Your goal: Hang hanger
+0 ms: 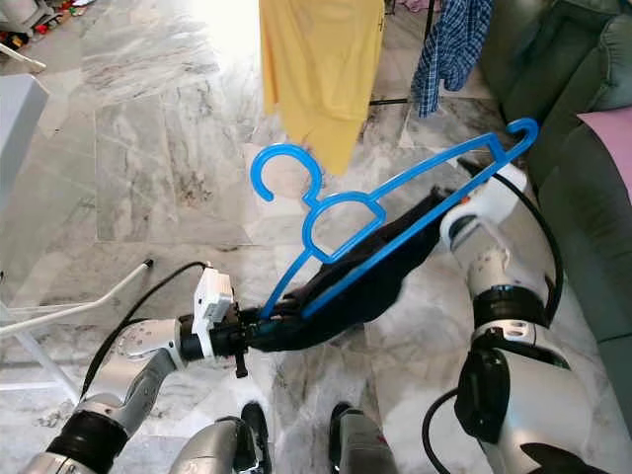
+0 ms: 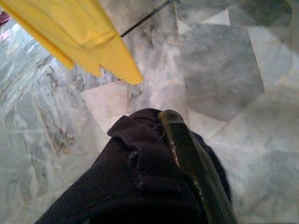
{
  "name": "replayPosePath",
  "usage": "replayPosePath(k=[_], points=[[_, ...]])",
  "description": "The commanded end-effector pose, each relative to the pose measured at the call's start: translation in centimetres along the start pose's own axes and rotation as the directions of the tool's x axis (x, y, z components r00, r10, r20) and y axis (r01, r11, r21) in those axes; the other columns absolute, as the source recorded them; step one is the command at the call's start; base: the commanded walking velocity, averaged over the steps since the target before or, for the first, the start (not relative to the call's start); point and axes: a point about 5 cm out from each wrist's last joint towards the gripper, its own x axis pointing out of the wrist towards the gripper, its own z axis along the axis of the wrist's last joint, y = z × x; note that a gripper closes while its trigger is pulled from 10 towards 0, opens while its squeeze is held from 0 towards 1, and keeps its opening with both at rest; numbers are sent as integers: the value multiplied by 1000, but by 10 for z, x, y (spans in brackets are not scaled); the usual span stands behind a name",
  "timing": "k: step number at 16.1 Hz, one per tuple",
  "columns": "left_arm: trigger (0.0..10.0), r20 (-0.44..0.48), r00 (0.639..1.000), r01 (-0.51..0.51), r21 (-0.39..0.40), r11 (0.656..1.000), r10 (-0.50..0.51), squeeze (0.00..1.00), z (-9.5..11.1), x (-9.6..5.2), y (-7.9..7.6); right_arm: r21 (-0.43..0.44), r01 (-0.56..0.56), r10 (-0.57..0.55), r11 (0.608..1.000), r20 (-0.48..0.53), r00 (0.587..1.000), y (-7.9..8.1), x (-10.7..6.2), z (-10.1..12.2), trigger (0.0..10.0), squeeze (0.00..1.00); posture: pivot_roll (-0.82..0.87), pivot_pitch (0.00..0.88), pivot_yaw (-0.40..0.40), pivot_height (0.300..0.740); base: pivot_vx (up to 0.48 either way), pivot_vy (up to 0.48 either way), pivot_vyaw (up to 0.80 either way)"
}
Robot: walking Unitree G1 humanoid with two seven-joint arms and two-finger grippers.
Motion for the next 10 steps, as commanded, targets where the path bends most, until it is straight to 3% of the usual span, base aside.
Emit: replayPosePath(k=[1, 3, 5, 7, 9, 10], points=[[0, -205, 978, -51, -90, 995, 32, 0, -45, -36, -7, -44, 24, -9, 999, 310, 951, 1, -20, 93, 0, 0, -141, 289, 23, 740, 0, 0, 0], [0, -236, 963, -150, -49, 987, 134, 0, -53, -40, 1, -137, 3, 46, 991, 351, 935, 10, -24, 103, 0, 0, -150, 284, 17, 740, 0, 0, 0], [0, -144, 937, -330, -58, 942, 320, 0, -46, -37, 18, -189, -7, 74, 982, 352, 933, 16, -26, 101, 0, 0, -151, 279, 17, 740, 0, 0, 0], [0, -101, 924, -377, -80, 923, 369, 0, -42, -36, 23, -193, -5, 72, 981, 345, 936, 15, -26, 97, 0, 0, -152, 279, 18, 740, 0, 0, 0], [0, 36, 849, -517, -158, 842, 528, 0, -23, -35, 43, -181, 3, 60, 983, 341, 938, 13, -26, 92, 0, 0, -150, 281, 21, 740, 0, 0, 0], [0, 55, 826, -545, -175, 820, 561, 0, -20, -36, 46, -178, 5, 58, 984, 345, 937, 13, -26, 93, 0, 0, -150, 281, 22, 740, 0, 0, 0]])
